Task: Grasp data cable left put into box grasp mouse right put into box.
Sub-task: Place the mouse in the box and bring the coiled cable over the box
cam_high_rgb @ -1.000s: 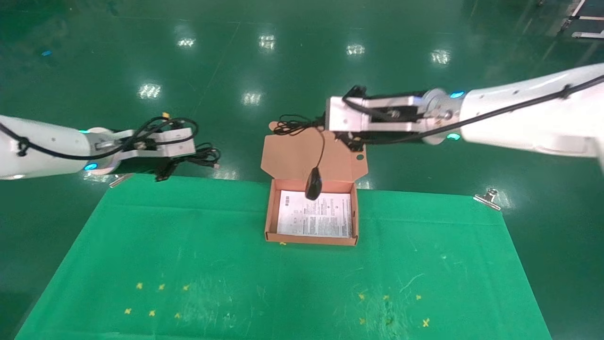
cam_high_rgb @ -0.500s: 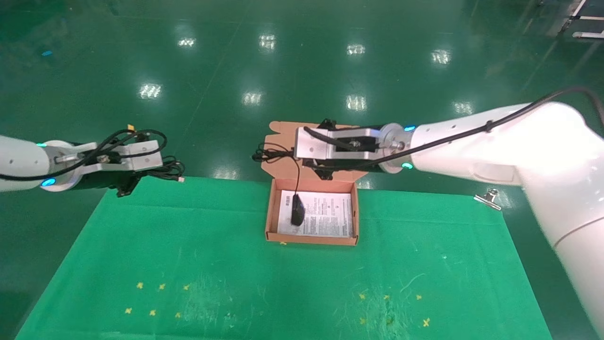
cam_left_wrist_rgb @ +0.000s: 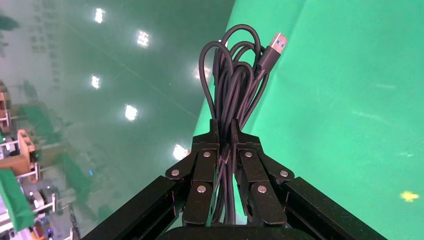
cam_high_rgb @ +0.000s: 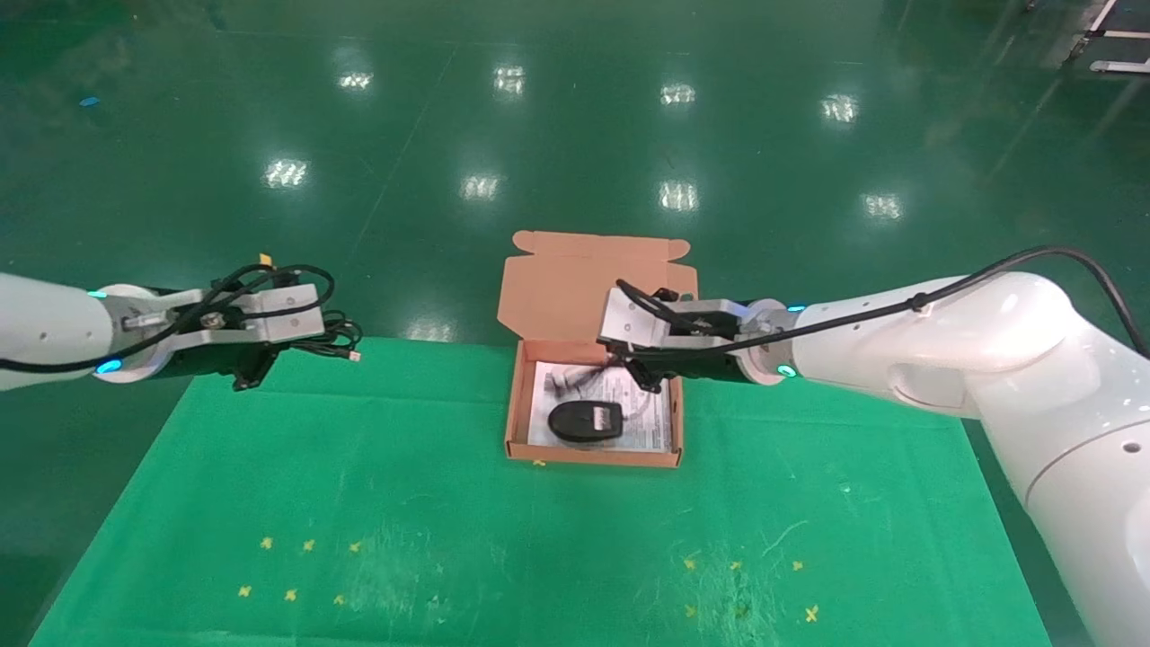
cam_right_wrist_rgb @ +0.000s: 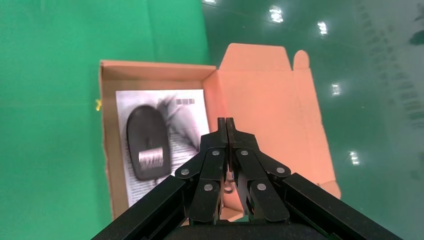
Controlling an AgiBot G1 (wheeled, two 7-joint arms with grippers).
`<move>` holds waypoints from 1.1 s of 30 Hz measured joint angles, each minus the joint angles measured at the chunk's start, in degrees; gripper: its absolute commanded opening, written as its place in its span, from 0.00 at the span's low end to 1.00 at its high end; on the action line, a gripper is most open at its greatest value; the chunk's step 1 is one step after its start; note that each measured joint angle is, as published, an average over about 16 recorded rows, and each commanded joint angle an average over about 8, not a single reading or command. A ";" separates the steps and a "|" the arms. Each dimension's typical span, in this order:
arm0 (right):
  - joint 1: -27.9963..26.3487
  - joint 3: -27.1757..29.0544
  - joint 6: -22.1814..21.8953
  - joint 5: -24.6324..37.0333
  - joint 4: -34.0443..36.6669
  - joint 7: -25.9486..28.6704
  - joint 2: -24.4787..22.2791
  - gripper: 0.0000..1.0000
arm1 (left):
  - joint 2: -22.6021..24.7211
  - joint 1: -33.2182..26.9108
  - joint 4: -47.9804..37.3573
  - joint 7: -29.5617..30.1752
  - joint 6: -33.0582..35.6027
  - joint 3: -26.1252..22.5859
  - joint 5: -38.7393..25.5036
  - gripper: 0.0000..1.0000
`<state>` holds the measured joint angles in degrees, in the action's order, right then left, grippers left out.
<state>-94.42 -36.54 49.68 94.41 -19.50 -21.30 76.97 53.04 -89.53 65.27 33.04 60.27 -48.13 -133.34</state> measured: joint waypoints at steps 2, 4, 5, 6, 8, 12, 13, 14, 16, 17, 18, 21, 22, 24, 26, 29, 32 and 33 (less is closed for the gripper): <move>-0.11 -0.12 0.02 -0.31 0.51 -0.49 0.09 1.00 | 0.36 0.14 -0.03 -0.03 -0.03 -0.09 0.16 0.00; -0.24 -0.22 0.05 -0.63 0.88 -0.85 0.14 1.00 | 0.81 0.29 -0.22 -0.19 -0.17 -0.17 0.44 0.00; -0.29 -0.27 0.06 -0.78 1.04 -0.99 0.15 1.00 | 1.08 0.36 -0.38 -0.33 -0.29 -0.21 0.62 0.00; -0.34 -0.31 0.05 -0.94 1.19 -1.13 0.14 1.00 | 1.39 0.44 -0.58 -0.51 -0.46 -0.26 0.82 0.00; -0.45 -0.40 0.03 -1.20 1.48 -1.44 0.04 1.00 | 2.14 0.58 -1.14 -1.01 -0.92 -0.36 1.25 0.00; -0.82 -0.60 -0.03 -1.51 2.12 -2.18 -0.50 1.00 | 4.18 0.79 -2.96 -2.52 -2.55 -0.55 2.31 0.00; -0.94 -0.64 -0.05 -1.55 2.30 -2.38 -0.72 1.00 | 4.80 0.83 -3.57 -2.99 -3.10 -0.59 2.61 0.00; -1.07 -0.69 -0.07 -1.57 2.48 -2.60 -0.97 1.00 | 5.46 0.86 -4.28 -3.51 -3.72 -0.62 2.94 0.00; -1.38 -0.76 -0.13 -1.56 2.87 -3.03 -1.58 1.00 | 6.90 0.89 -5.92 -4.67 -5.12 -0.65 3.67 0.00; -1.56 -0.79 -0.15 -1.53 3.07 -3.25 -1.95 1.00 | 7.70 0.88 -6.89 -5.34 -5.90 -0.66 4.08 0.00; -1.74 -0.82 -0.19 -1.49 3.28 -3.47 -2.34 1.00 | 8.52 0.87 -7.90 -6.03 -6.72 -0.65 4.51 0.00; -2.42 -0.91 -0.34 -1.22 3.98 -4.14 -3.75 1.00 | 11.26 0.73 -11.50 -8.51 -9.47 -0.58 6.00 0.00; -2.69 -0.95 -0.39 -1.08 4.22 -4.38 -4.29 1.00 | 12.27 0.67 -12.90 -9.47 -10.48 -0.52 6.60 0.00; -3.25 -1.03 -0.47 -0.78 4.69 -4.82 -5.44 1.00 | 14.40 0.51 -15.97 -11.61 -12.61 -0.33 7.98 0.00; -3.84 -1.09 -0.51 -0.49 5.14 -5.18 -6.64 1.00 | 16.54 0.37 -19.16 -13.94 -14.74 -0.07 9.68 0.00; -4.71 -1.19 -0.45 -0.08 5.68 -5.62 -8.44 1.00 | 19.43 0.33 -23.58 -17.80 -17.70 0.28 12.97 0.00; -5.53 -1.26 -0.20 0.26 6.06 -5.93 -10.21 1.00 | 21.88 0.48 -27.24 -21.86 -20.32 0.35 17.07 0.00; -5.79 -1.29 -0.07 0.36 6.15 -6.00 -10.77 1.00 | 22.56 0.58 -28.23 -23.19 -21.09 0.29 18.61 0.00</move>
<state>-100.21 -37.83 49.61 94.77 -13.35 -27.30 66.21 75.60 -88.95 37.04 9.85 39.18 -47.84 -114.73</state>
